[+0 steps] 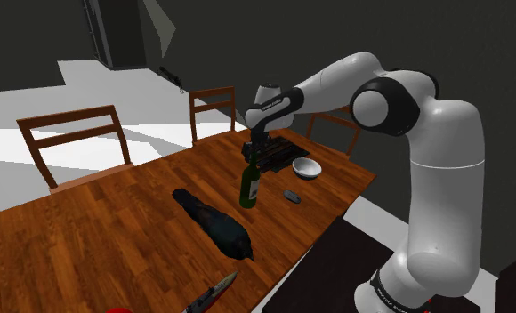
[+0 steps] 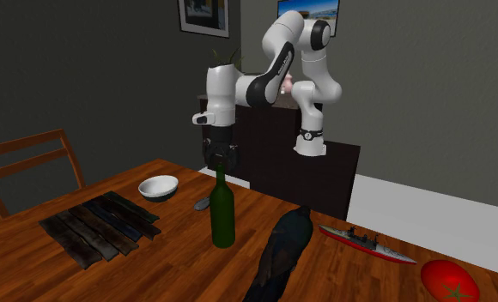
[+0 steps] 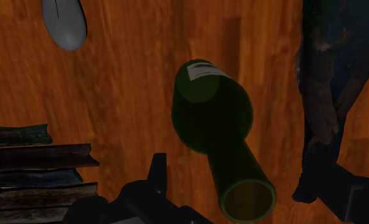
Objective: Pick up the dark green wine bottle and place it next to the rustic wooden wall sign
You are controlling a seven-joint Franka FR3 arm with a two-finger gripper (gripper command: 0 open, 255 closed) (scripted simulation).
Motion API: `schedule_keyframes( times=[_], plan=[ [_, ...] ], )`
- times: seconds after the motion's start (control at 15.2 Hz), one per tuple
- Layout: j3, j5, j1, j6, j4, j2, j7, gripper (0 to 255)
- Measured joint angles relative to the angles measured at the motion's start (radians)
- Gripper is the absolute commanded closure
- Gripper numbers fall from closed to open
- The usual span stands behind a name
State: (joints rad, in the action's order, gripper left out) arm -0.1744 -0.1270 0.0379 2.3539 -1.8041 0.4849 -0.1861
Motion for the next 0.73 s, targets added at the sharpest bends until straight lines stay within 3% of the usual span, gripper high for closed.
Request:
schedule_keyframes(
  times=[0.4, 0.46, 0.73],
  plan=[
    [0.001, -0.001, 0.001, 0.004, 0.001, 0.004, -0.001, 0],
    [0.001, -0.001, 0.001, 0.004, 0.001, 0.004, -0.001, 255],
    [0.001, -0.001, 0.000, 0.004, 0.001, 0.004, -0.001, 255]
  ],
)
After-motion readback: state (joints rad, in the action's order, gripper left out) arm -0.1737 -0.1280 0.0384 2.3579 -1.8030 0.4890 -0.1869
